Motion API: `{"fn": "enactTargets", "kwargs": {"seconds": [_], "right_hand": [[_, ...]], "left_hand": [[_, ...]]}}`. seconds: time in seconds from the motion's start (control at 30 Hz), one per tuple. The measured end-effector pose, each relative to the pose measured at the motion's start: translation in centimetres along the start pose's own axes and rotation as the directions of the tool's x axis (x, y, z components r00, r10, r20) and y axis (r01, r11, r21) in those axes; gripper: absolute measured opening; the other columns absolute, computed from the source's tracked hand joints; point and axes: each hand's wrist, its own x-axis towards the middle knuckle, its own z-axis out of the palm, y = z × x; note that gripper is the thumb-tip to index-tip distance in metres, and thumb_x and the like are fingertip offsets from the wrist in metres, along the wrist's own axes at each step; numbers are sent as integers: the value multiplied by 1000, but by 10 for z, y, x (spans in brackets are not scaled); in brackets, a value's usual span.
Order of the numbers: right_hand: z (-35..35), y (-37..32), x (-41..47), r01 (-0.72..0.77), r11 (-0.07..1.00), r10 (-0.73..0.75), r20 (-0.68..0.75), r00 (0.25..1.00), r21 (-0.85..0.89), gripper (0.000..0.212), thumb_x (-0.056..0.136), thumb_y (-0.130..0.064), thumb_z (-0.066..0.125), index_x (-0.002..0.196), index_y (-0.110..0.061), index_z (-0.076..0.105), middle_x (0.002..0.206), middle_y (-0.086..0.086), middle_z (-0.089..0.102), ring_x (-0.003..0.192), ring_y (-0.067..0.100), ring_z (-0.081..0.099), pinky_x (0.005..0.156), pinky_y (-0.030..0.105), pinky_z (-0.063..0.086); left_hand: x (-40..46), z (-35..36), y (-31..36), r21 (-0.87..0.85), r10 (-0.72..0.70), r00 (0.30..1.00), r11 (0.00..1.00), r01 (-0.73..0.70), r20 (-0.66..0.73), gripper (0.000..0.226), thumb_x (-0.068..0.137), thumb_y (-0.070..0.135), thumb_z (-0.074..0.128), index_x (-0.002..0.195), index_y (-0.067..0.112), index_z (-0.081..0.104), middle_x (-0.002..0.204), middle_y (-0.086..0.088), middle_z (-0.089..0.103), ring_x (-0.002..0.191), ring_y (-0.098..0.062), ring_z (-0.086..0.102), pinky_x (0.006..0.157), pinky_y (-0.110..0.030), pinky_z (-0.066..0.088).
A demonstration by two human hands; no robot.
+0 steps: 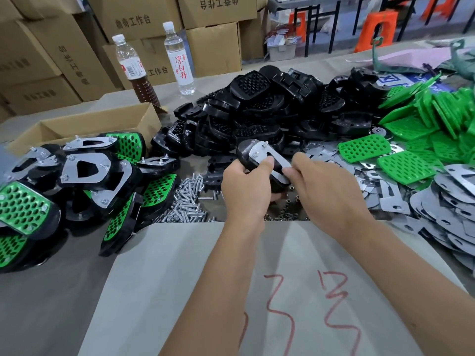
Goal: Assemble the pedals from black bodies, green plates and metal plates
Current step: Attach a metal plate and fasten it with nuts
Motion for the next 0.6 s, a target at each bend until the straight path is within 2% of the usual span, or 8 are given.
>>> {"fn": "enactTargets", "kwargs": {"seconds": [0.13,0.3,0.33,0.4,0.47,0.5,0.53,0.6], "right_hand": [[-3,-2,0,48,999,-48,-5,999,-9,28,106,-38,27,86,-19,35,69,-5,38,63,29,44,55,40,31],[-4,-3,-1,-56,986,54,-16,998,-158,31,106,-34,26,82,-17,35,60,-8,34,56,30,41,50,37,16],[-5,-3,-1,-81,977,79,-17,997,-195,30,107,-31,29,81,-17,35,59,-7,34,55,30,40,49,36,15],[-8,-7,-2,-108,966,107,-19,994,-233,30,106,-17,47,78,-16,37,57,-3,37,51,30,38,47,33,17],[-11,-11,-2,-133,966,121,-66,990,-223,31,99,-7,59,73,-12,44,54,1,34,47,28,33,45,29,16],[-12,-12,0,-172,957,158,-79,984,-234,28,101,-11,51,74,-12,47,55,1,33,48,28,33,46,30,13],[-10,-14,1,-231,933,222,-64,973,-275,30,104,-20,35,77,-13,47,58,1,34,51,28,32,48,33,11],[-4,-10,-1,-268,901,276,-24,961,-342,41,101,-33,10,83,-17,44,67,3,46,58,26,31,51,37,11]], "left_hand": [[-1,0,0,-1,4,999,1000,-4,38,8,97,17,71,103,14,74,103,-16,78,90,-29,79,68,-42,67],[-5,-2,0,-75,-100,977,990,116,188,15,97,12,72,112,14,72,99,-12,80,90,-28,80,75,-42,66],[-5,-2,0,-70,-108,972,990,124,207,17,96,12,73,113,13,71,96,-12,81,86,-29,80,73,-41,66],[-6,1,-2,-60,-88,977,993,101,194,18,94,11,75,111,16,71,96,-11,81,86,-30,80,72,-42,66],[-8,7,-6,-17,-22,993,1000,24,114,17,90,15,77,105,22,72,101,-7,80,96,-29,78,85,-48,64],[-10,11,-7,21,22,998,1000,-23,67,16,88,17,78,100,25,72,101,-2,79,98,-25,76,90,-50,62],[-12,15,-8,58,69,997,996,-71,27,14,87,19,78,97,27,72,98,3,79,97,-21,75,93,-49,60],[-14,21,-10,111,148,989,983,-147,-6,12,86,23,77,94,27,70,92,8,77,92,-15,73,92,-45,59]]}}
